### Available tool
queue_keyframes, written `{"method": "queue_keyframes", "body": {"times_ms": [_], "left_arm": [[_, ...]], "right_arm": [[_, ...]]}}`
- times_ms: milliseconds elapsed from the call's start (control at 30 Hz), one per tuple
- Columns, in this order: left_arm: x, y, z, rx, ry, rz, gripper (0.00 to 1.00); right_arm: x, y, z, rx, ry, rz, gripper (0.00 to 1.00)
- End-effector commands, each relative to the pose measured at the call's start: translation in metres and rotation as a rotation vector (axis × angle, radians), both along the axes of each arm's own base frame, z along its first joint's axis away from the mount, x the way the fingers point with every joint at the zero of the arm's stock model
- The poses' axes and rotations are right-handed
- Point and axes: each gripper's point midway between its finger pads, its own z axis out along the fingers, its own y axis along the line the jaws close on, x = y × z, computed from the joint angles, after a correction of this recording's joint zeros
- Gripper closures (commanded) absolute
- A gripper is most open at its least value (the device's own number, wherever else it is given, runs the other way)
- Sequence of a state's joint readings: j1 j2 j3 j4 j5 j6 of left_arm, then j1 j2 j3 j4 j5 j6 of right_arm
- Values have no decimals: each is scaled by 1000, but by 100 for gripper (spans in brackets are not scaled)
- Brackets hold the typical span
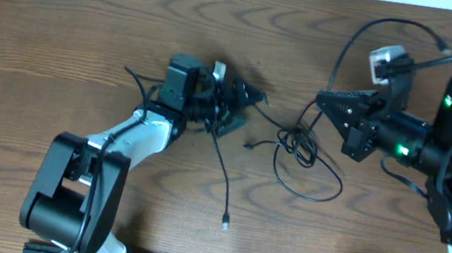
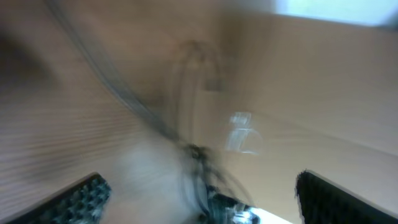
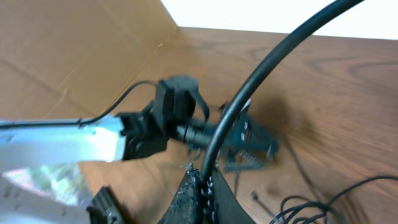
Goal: Untangle cables
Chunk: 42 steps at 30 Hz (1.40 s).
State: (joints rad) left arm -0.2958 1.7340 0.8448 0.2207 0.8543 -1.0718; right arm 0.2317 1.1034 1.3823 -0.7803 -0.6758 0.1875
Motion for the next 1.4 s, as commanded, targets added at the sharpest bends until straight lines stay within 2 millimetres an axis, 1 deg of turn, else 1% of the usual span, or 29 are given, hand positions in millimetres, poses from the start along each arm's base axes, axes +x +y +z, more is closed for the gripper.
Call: {"method": "queue_keyframes", "body": {"times_ms": [0, 33, 100, 133, 200, 267, 400, 467, 567, 600, 633, 667, 733, 767, 833, 867, 1000, 1100, 1200, 1367], "left_arm": [[8, 25, -21, 287, -73, 119, 4], [2, 34, -31, 367, -41, 149, 5], [-8, 49, -43, 501, -6, 190, 5], [-12, 54, -44, 544, -4, 201, 4], [-15, 54, -41, 567, -13, 204, 4], [-15, 50, -30, 554, -47, 195, 4], [-16, 48, 1, 535, -128, 184, 4], [-22, 57, 18, 551, -152, 206, 4], [-35, 76, 39, 606, -177, 259, 4], [-43, 83, 55, 625, -208, 283, 4], [-47, 83, 63, 621, -229, 287, 4], [-50, 81, 70, 609, -248, 285, 2], [-56, 74, 83, 556, -258, 298, 2], [-61, 66, 88, 512, -250, 284, 2], [-71, 51, 90, 462, -240, 222, 2], [-77, 43, 88, 445, -232, 186, 1], [-90, 21, 83, 436, -232, 109, 0], [-99, 4, 83, 447, -269, 67, 6], [-104, -3, 77, 513, -309, 79, 6], [-106, -11, 65, 516, -219, 224, 5]], "right_arm": [[3, -11, 16, 5, -38, -85, 99], [3, -11, 18, 8, -48, -84, 99], [2, -12, 22, 12, -63, -84, 99], [1, -12, 24, 15, -73, -84, 99], [3, -11, 28, 25, -83, -87, 99], [5, -11, 33, 45, -94, -94, 99], [10, -10, 45, 70, -139, -99, 99], [11, -9, 50, 82, -150, -101, 99], [10, -8, 53, 98, -151, -94, 99], [8, -5, 56, 117, -150, -78, 99], [7, -4, 59, 136, -148, -71, 99], [7, -2, 63, 155, -144, -67, 99], [6, -1, 70, 207, -122, -70, 99], [4, 2, 76, 243, -113, -58, 99], [2, 5, 88, 292, -117, -35, 99], [0, 7, 99, 329, -134, -18, 99], [-3, 9, 126, 410, -189, 6, 99], [-5, 8, 142, 452, -233, 15, 99], [-6, 8, 149, 492, -218, 15, 99], [-9, 10, 151, 533, -166, 25, 99]]}}
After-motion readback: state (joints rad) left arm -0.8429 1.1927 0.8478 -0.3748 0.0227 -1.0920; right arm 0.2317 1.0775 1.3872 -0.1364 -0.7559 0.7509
